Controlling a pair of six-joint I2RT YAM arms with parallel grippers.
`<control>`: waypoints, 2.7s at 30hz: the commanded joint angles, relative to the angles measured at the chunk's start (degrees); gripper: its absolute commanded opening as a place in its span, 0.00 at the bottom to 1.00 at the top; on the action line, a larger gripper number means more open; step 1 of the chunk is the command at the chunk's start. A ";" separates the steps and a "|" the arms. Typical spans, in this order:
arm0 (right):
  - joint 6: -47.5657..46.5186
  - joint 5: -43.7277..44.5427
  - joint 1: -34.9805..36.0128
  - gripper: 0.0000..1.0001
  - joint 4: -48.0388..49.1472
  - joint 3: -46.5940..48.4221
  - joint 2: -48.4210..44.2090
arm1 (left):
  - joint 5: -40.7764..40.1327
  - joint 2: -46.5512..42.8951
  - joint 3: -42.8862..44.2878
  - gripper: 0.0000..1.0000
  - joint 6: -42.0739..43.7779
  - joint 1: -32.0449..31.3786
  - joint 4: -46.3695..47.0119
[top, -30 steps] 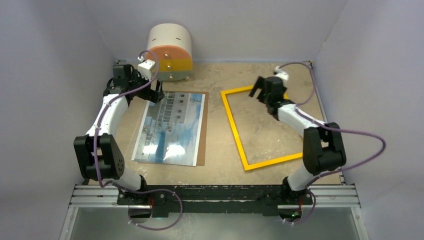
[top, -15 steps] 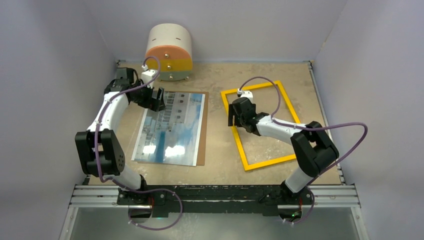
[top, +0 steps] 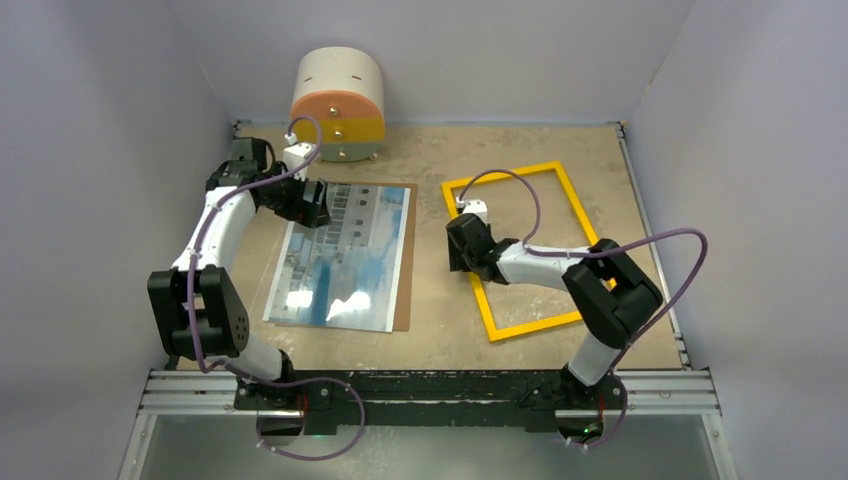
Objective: Put the photo into the frame
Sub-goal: Turn over the photo frame at the center of the board.
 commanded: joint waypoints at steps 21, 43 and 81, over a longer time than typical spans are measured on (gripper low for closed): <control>14.64 -6.41 6.25 0.04 -16.76 29.05 2.42 | 7.51 -4.09 1.76 1.00 -2.01 0.34 -2.69; 37.70 -32.43 -2.06 0.00 -5.80 40.74 -8.17 | 7.51 -6.40 4.92 1.00 -4.12 0.34 -3.69; 47.42 -52.13 -23.96 0.77 4.95 20.48 -20.12 | 4.23 -2.71 14.19 1.00 -10.21 -14.06 1.72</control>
